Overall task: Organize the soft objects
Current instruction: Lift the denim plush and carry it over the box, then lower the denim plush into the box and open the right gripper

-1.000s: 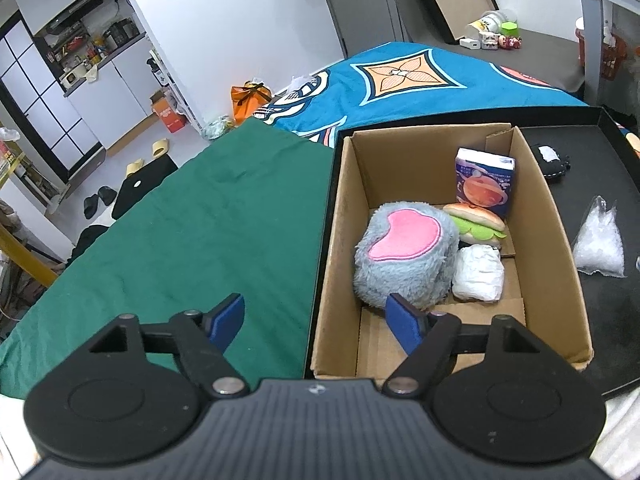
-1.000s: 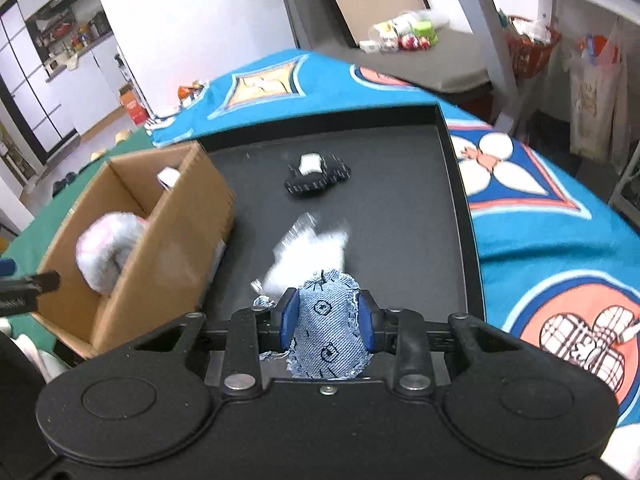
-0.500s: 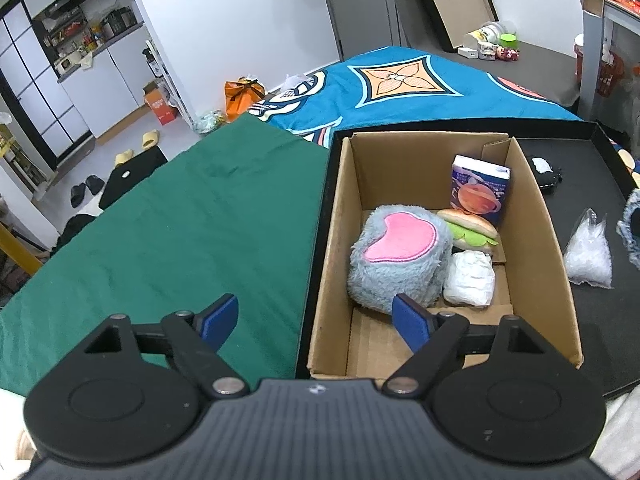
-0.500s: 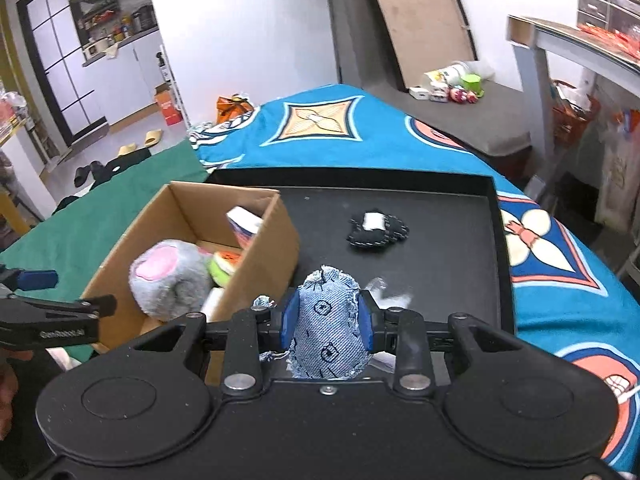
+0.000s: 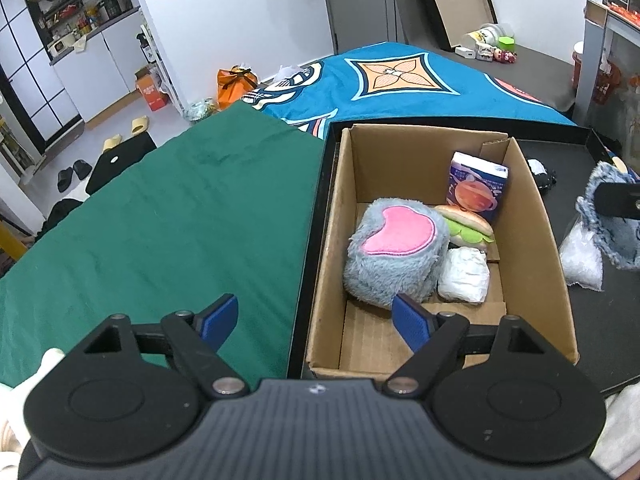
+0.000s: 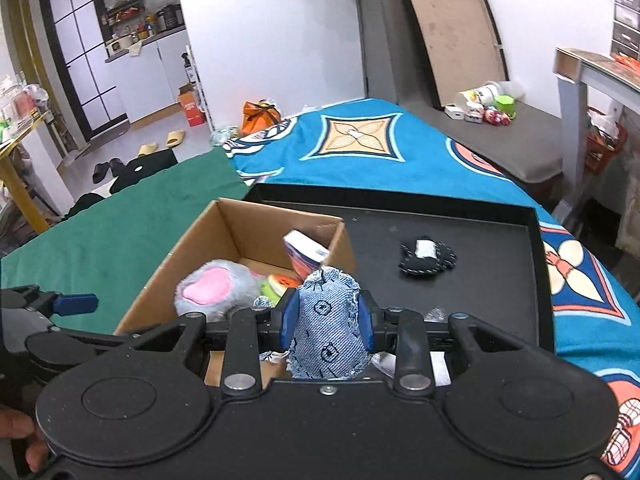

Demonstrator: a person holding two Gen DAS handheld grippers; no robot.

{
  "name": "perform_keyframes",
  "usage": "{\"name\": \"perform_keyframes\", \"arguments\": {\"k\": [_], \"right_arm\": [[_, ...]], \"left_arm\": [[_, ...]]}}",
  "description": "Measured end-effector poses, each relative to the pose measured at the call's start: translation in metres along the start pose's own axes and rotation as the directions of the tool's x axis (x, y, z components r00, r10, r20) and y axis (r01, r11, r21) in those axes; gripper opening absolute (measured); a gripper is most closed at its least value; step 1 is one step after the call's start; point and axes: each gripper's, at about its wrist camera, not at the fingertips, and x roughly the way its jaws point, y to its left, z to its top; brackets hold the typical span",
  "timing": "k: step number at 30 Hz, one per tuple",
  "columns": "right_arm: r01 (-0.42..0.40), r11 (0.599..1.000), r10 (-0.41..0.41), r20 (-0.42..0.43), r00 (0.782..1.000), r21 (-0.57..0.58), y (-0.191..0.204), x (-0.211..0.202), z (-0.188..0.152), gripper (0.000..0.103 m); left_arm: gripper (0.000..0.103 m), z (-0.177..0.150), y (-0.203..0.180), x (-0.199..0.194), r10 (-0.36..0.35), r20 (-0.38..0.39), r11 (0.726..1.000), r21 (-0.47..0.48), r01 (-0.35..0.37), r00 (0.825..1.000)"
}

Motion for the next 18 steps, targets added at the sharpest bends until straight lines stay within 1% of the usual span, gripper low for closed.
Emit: {"name": "perform_keyframes", "arguments": {"k": [3,9,10,14,16,17,18], "right_arm": [[-0.012,1.000,0.012,-0.004,1.000,-0.014,0.011,0.003,0.003,0.031],[-0.036,0.999,0.035,-0.017,0.999,-0.028,0.031,0.009,0.007,0.031],[-0.040,0.999,0.040,-0.019,0.999,-0.029,0.034,0.010,0.008,0.031],[-0.056,0.998,0.055,-0.021,0.998,-0.036,0.047,0.011,0.009,0.032],[-0.063,0.997,0.062,-0.021,0.998,-0.042,0.051,0.011,0.009,0.032],[-0.067,0.997,0.066,-0.023,0.998,-0.045,0.054,0.011,0.010,0.032],[-0.071,0.996,0.070,-0.026,0.997,-0.046,0.056,0.011,0.009,0.032]], "left_arm": [[0.083,0.000,0.003,0.000,-0.003,0.006,1.000,-0.012,0.004,1.000],[0.082,-0.001,0.009,0.002,-0.041,-0.001,0.999,-0.033,0.041,0.999],[0.080,-0.001,0.010,0.002,-0.048,-0.003,0.998,-0.038,0.048,0.999],[0.079,-0.002,0.016,0.004,-0.077,-0.010,0.995,-0.061,0.076,0.997],[0.070,-0.002,0.017,0.006,-0.084,-0.024,0.994,-0.070,0.082,0.996],[0.068,-0.002,0.017,0.007,-0.088,-0.030,0.994,-0.073,0.085,0.996],[0.062,-0.003,0.018,0.008,-0.092,-0.034,0.993,-0.074,0.089,0.995]]}}
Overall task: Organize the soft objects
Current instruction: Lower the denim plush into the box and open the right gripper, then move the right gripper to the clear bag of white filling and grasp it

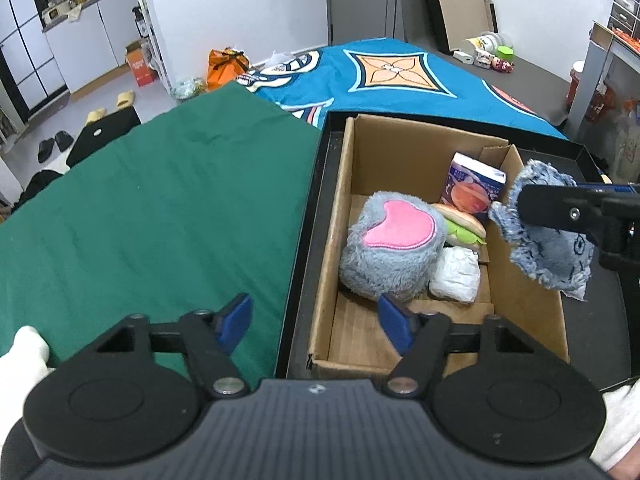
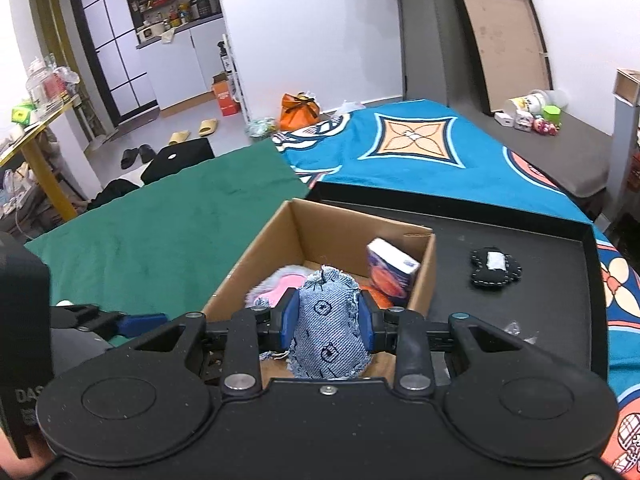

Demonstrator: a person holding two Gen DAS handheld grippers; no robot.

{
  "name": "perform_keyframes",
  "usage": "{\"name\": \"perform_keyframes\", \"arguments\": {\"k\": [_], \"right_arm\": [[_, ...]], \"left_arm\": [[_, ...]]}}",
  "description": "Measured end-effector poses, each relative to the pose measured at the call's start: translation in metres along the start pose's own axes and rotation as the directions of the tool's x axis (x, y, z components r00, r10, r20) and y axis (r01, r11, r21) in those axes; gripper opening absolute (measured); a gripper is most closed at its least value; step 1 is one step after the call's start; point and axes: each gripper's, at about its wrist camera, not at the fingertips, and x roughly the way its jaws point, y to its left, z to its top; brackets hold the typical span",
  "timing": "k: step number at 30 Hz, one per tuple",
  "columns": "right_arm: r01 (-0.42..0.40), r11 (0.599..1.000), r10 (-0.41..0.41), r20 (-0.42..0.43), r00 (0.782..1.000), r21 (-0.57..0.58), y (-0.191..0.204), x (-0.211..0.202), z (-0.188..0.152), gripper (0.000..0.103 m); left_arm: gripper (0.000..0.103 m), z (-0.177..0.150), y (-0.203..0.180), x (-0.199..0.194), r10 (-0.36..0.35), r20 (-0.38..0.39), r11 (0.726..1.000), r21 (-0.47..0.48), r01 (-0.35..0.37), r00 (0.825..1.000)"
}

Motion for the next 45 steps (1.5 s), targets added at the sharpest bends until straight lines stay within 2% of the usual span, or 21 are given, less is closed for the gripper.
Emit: {"name": "perform_keyframes", "arguments": {"k": [2,3,4,5,6,7,21,32,38,41,45], "right_arm": [[-0.012,1.000,0.012,-0.009,1.000,-0.001,0.003,0.001,0.000,0.035],[-0.019,1.000,0.019,-0.017,1.000,0.000,0.005,0.001,0.000,0.035],[-0.030,1.000,0.030,-0.025,0.999,0.007,0.005,0.002,0.000,0.041],[-0.036,0.999,0.036,-0.029,0.999,0.015,0.005,0.002,-0.001,0.051],[-0.036,0.999,0.036,-0.028,0.999,0.019,0.004,0.001,-0.001,0.053],[-0.030,0.999,0.030,-0.026,0.999,0.015,0.004,0.000,-0.002,0.053],[0.052,0.998,-0.051,-0.031,0.998,0.023,-0.030,-0.008,-0.014,0.054],[0.099,0.995,-0.097,-0.060,0.993,0.024,-0.078,-0.005,-0.029,0.053],[0.124,0.992,-0.122,-0.052,0.991,0.037,-0.107,-0.002,-0.028,0.053],[0.130,0.990,-0.127,-0.052,0.990,0.058,-0.120,0.002,-0.030,0.053],[0.129,0.986,-0.123,-0.065,0.990,0.104,-0.135,0.010,-0.039,0.053]], "left_arm": [[0.052,0.000,0.000,0.001,-0.007,-0.007,1.000,0.000,0.007,1.000],[0.042,-0.001,0.001,0.001,-0.011,-0.011,1.000,-0.003,0.011,1.000],[0.030,-0.001,0.001,0.003,-0.015,-0.014,1.000,-0.007,0.015,1.000],[0.024,-0.001,0.003,0.003,-0.018,-0.016,1.000,-0.012,0.018,1.000],[0.013,-0.001,0.004,0.003,-0.020,-0.013,1.000,-0.018,0.019,1.000],[0.009,-0.002,0.004,0.002,-0.026,-0.008,0.999,-0.020,0.026,1.000],[0.009,-0.002,0.003,-0.003,-0.027,0.013,1.000,-0.012,0.027,1.000],[0.009,0.001,-0.006,-0.004,0.027,0.031,1.000,-0.003,-0.027,0.999],[0.013,0.002,-0.017,-0.002,0.074,0.027,0.996,0.041,-0.075,0.997],[0.018,0.004,-0.019,0.002,0.091,0.017,0.994,0.051,-0.092,0.996],[0.039,0.005,-0.024,0.002,0.117,0.025,0.990,0.072,-0.119,0.993]]}}
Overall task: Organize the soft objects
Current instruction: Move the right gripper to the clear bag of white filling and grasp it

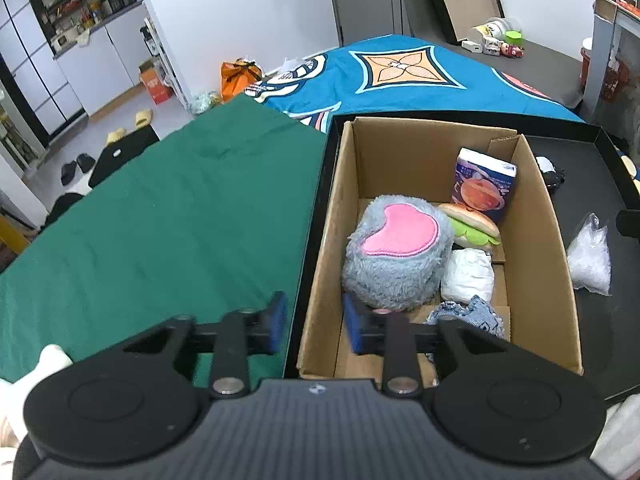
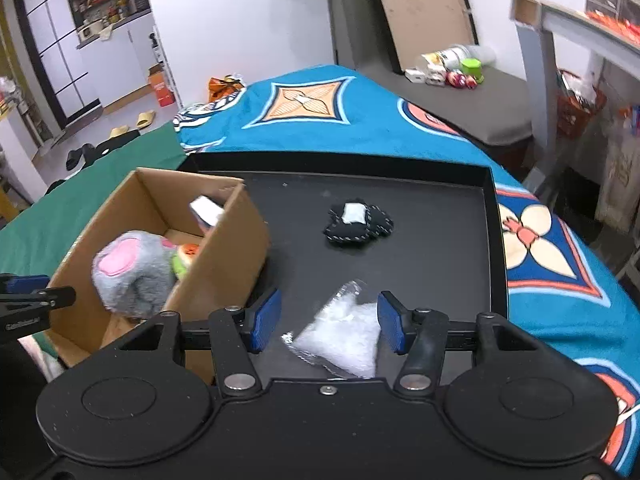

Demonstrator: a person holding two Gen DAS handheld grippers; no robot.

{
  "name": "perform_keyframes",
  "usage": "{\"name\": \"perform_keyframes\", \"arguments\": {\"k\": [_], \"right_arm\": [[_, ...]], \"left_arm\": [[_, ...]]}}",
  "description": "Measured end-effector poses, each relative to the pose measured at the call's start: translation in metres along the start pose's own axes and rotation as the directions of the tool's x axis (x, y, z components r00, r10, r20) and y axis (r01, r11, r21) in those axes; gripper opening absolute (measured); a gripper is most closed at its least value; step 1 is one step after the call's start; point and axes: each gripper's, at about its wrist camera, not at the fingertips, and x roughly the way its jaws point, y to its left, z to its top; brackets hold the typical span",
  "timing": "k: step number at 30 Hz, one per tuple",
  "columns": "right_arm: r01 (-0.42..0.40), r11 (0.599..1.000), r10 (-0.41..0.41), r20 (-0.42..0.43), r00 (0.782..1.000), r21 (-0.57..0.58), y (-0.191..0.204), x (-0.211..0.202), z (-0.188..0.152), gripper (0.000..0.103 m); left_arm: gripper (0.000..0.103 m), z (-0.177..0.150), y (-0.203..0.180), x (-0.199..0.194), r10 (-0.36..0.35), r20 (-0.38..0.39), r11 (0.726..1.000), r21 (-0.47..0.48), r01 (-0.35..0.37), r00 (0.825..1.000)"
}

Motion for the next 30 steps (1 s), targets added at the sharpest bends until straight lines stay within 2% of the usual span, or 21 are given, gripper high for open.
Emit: {"name": "perform_keyframes", "arguments": {"k": [1,4,9,13,25,27,30], "right_arm": [[-0.003,1.000,0.003,-0.005,1.000,0.009,-0.003,0.003,-0.002,0.053],[-0.009,0.999,0.010,-0.022,1.000,0.037,-0.010,0.011,-0.011,0.053],[-0.019,0.999,0.021,-0.030,0.999,0.051,-0.018,0.021,-0.022,0.053],[-0.043,0.996,0.045,-0.023,0.999,0.081,-0.027,0.029,-0.025,0.053],[-0.095,0.979,0.099,-0.013,0.995,0.180,-0.036,0.054,-0.025,0.053],[-0.104,0.976,0.110,-0.017,0.994,0.193,-0.038,0.058,-0.027,0.052],[-0.120,0.970,0.127,-0.018,0.992,0.211,-0.041,0.057,-0.031,0.044]], "left_arm": [[0.046,0.000,-0.002,0.000,0.010,0.006,1.000,0.008,-0.011,1.000],[0.058,0.000,-0.007,-0.001,0.042,0.019,0.998,0.036,-0.043,0.999],[0.067,0.002,-0.017,0.002,0.071,0.012,0.995,0.076,-0.071,0.997],[0.068,0.001,-0.024,0.006,0.105,0.008,0.988,0.113,-0.105,0.994],[0.068,0.005,-0.032,0.012,0.143,-0.010,0.981,0.135,-0.140,0.990],[0.068,0.005,-0.034,0.012,0.149,-0.010,0.979,0.142,-0.146,0.989],[0.068,0.004,-0.035,0.012,0.156,-0.006,0.977,0.151,-0.153,0.988]]}}
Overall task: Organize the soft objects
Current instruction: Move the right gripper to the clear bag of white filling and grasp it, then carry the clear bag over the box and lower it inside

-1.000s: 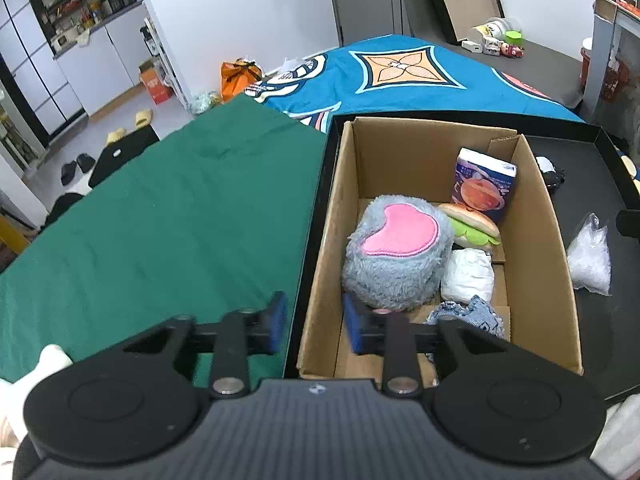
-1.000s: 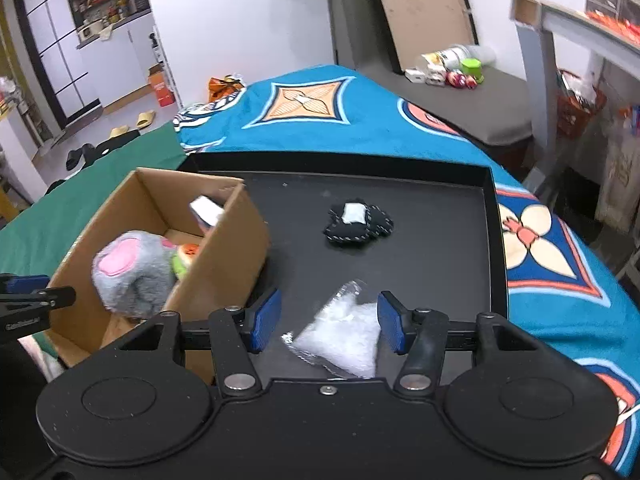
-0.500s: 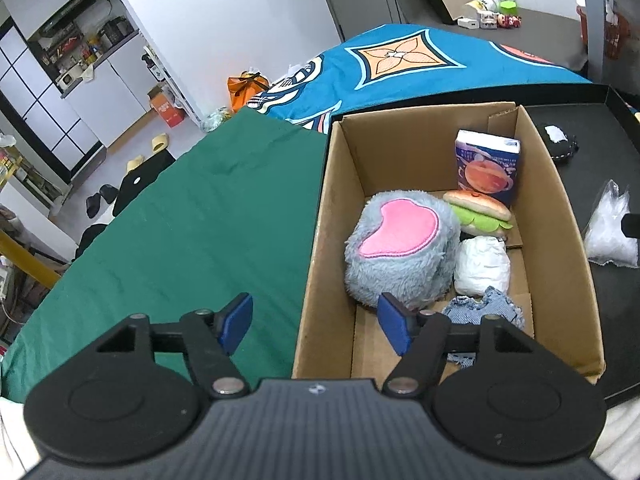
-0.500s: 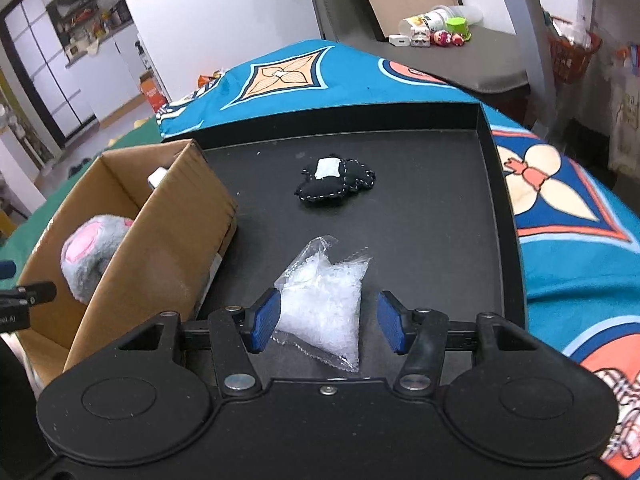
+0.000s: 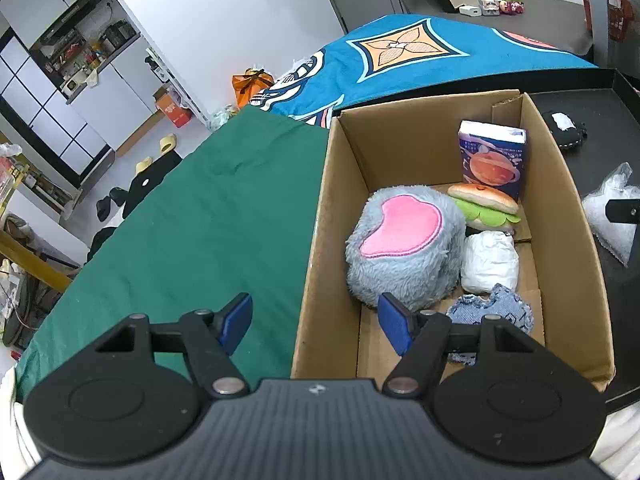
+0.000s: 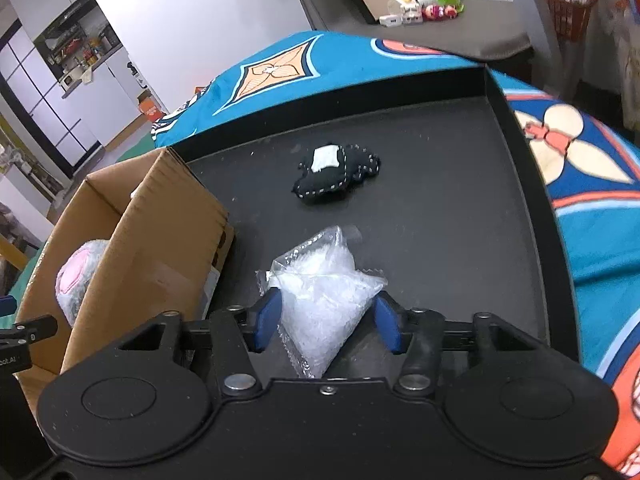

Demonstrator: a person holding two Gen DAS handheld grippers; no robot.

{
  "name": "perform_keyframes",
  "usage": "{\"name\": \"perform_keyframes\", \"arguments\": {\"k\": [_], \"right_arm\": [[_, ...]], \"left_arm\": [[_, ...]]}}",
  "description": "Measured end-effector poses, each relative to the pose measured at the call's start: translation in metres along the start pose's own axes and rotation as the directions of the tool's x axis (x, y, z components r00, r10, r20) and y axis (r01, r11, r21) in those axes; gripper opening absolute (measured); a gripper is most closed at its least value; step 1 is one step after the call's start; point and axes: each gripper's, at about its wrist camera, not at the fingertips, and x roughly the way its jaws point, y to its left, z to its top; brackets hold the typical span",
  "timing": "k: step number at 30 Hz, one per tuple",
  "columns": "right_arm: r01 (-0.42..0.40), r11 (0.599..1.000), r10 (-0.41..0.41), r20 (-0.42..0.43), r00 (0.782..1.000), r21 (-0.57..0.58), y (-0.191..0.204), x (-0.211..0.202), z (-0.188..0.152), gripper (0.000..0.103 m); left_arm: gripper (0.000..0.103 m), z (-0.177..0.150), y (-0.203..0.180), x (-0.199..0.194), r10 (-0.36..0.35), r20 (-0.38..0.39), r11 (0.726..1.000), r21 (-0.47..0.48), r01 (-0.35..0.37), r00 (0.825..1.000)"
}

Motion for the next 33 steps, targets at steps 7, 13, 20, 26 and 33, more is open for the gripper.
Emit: {"name": "perform_keyframes", "arguments": {"k": [7,13,20,26,33], "right_arm": [[0.026,1.000,-0.026,0.030,0.999,0.005,-0.006,-0.015,0.002,0.032],[0.011,1.000,-0.012,0.049,0.999,0.019,-0.007,-0.034,0.004,0.030],[0.039,0.999,-0.036,0.087,0.996,-0.034,0.007,-0.053,0.010,0.029],[0.045,0.998,-0.041,0.097,0.994,-0.045,0.016,-0.061,0.006,0.029],[0.050,0.997,-0.043,0.118,0.992,-0.059,0.030,-0.072,0.005,0.029]], "left_arm": [[0.068,-0.003,0.002,-0.005,-0.006,0.015,1.000,-0.003,0.006,1.000],[0.068,-0.003,0.008,-0.010,-0.034,0.016,0.999,-0.023,0.034,0.999],[0.068,0.001,0.039,-0.021,-0.187,-0.037,0.977,-0.110,0.182,0.982],[0.068,-0.001,0.051,-0.027,-0.184,-0.015,0.980,-0.083,0.182,0.983],[0.068,-0.004,0.051,-0.027,-0.208,0.015,0.975,-0.075,0.208,0.978]]}}
